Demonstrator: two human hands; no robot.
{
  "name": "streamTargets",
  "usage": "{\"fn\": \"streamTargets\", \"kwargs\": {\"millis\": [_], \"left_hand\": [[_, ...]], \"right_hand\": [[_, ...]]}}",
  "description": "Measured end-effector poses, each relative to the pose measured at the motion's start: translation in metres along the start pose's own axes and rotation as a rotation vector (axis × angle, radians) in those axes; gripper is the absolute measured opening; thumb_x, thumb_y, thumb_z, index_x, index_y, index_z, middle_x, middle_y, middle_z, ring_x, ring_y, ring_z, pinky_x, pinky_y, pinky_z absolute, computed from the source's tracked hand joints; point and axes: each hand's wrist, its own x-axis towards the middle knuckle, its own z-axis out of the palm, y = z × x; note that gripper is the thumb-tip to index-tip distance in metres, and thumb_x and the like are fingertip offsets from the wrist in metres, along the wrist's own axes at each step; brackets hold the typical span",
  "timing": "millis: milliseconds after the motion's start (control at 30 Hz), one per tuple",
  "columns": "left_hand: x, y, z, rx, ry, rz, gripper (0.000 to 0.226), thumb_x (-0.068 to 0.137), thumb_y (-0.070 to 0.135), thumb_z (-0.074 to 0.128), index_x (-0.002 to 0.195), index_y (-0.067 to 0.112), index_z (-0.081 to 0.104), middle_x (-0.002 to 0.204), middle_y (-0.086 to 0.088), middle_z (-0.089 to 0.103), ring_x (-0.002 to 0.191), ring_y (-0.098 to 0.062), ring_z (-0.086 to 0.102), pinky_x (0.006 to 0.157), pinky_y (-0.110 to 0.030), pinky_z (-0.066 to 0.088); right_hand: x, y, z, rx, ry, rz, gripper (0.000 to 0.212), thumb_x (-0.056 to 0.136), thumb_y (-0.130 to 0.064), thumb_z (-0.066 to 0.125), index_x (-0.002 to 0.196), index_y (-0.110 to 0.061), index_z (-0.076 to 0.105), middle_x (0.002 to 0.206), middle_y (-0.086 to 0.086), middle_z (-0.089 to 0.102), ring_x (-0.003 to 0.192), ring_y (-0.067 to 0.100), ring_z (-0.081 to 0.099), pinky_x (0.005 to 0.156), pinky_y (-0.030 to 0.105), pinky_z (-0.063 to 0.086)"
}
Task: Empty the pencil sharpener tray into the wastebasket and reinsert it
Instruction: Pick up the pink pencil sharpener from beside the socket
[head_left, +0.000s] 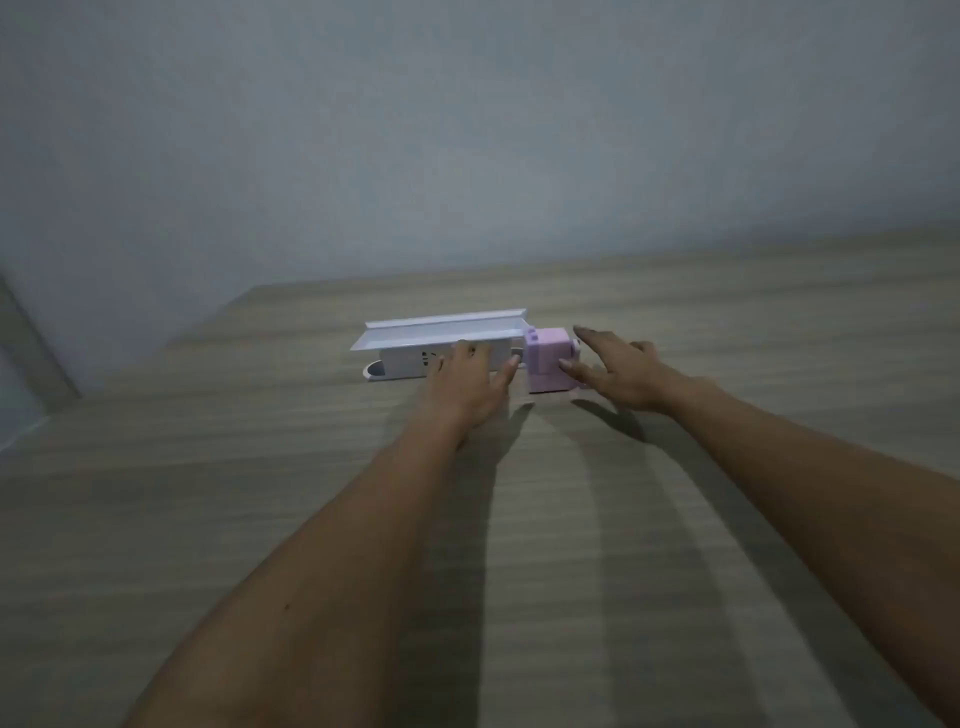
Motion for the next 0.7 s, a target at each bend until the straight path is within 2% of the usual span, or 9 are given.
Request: {"fn": "streamTargets", "kwargs": {"millis": [167, 367, 533, 700], "left_hand": [[0.010, 0.001, 0.007, -0.146, -0.012, 0.017, 0.062, 0.104, 0.050, 0.038, 0.153, 0.011, 0.043, 0.154, -0.015, 0.046, 0.141, -0.032, 0.046, 0.114, -0.046, 0.041], [0.029, 0.016, 0.021, -0.383, -0.090, 0.105, 0.049, 0.098, 0.023, 0.062, 0.145, 0.011, 0.054, 0.144, -0.012, 0.060, 0.133, -0.025, 0.056, 0.099, -0.025, 0.045], [0.036, 0.021, 0.030, -0.517, -0.057, 0.003, 0.045, 0.098, 0.007, 0.060, 0.142, 0.003, 0.056, 0.136, -0.017, 0.066, 0.127, -0.030, 0.062, 0.107, -0.043, 0.049], [0.026, 0.020, 0.024, -0.551, -0.034, -0.016, 0.045, 0.096, 0.005, 0.063, 0.140, 0.004, 0.058, 0.134, -0.016, 0.067, 0.126, -0.030, 0.063, 0.107, -0.046, 0.050]], "right_hand": [[0.004, -0.002, 0.002, 0.094, 0.033, 0.023, 0.073, 0.100, -0.058, 0.039, 0.160, -0.019, 0.023, 0.165, 0.006, 0.030, 0.150, 0.024, 0.031, 0.117, 0.046, 0.018], [0.015, -0.003, 0.006, 0.147, 0.046, -0.019, 0.062, 0.101, -0.045, 0.050, 0.155, -0.019, 0.034, 0.159, 0.006, 0.043, 0.145, 0.025, 0.040, 0.115, 0.047, 0.023], [0.016, 0.002, 0.003, 0.210, 0.058, -0.074, 0.050, 0.100, -0.032, 0.058, 0.147, -0.020, 0.047, 0.149, 0.003, 0.055, 0.138, 0.027, 0.049, 0.113, 0.053, 0.033], [0.006, -0.007, -0.006, 0.232, 0.075, -0.095, 0.046, 0.098, -0.027, 0.063, 0.141, -0.017, 0.054, 0.143, 0.002, 0.060, 0.132, 0.026, 0.055, 0.112, 0.052, 0.034]]}}
